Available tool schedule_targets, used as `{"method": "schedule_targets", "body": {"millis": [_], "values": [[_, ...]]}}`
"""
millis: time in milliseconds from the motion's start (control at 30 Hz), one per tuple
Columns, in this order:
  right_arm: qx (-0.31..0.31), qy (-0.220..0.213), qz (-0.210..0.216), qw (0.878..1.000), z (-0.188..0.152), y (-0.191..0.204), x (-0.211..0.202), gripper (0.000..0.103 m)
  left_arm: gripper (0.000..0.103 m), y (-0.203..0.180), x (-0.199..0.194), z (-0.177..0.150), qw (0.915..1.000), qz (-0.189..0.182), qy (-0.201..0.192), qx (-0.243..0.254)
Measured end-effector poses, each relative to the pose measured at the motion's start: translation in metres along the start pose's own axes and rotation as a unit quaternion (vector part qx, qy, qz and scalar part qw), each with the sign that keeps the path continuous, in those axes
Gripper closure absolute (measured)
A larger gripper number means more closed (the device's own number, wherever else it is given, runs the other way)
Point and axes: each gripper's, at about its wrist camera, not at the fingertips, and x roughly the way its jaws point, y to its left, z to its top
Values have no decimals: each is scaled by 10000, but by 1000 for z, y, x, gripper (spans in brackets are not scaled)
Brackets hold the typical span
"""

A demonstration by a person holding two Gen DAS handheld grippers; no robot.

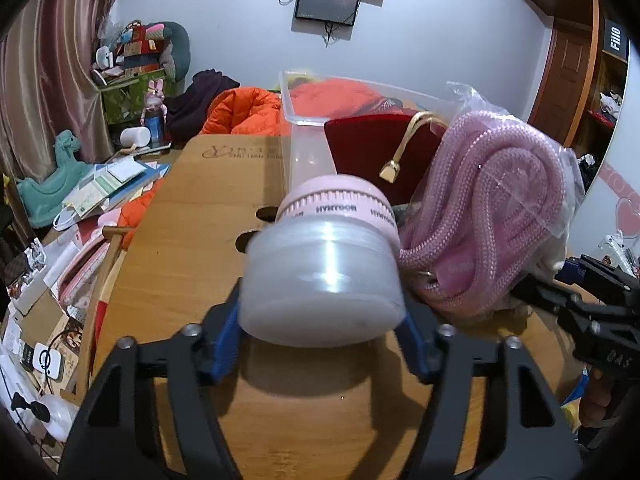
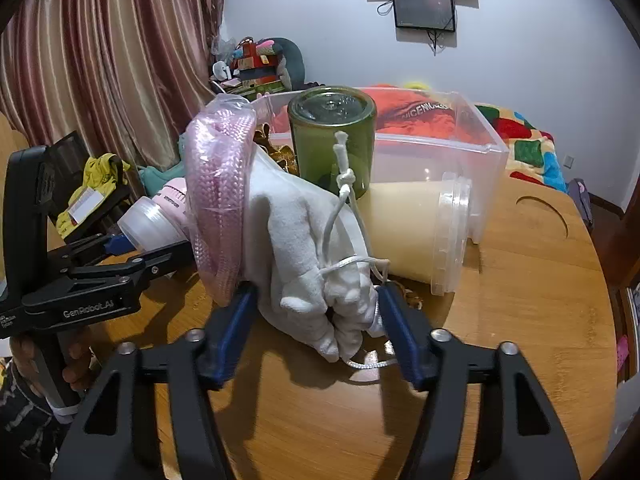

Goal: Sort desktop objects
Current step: 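Grasp the white frosted jar with the left tool while the right tool grasps the white cloth bag, then lift and carry the white jar and cloth bag over the clear plastic box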

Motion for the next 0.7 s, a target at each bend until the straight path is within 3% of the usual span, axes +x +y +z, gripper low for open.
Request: {"method": "schedule_targets", "body": {"millis": [167,333,700], "values": [[92,10,30,10000,-1,-5,-4,76,39,0,-5,-5,10000,19,-16,-15],[261,34,232,9994,-3,-12,-10,80,39,5,-12,-10,9999,41,5,-93],[223,-236,141,9994,-8,-11,-41,82,39,12,-31,-18,9997,147,-130,-145]]}}
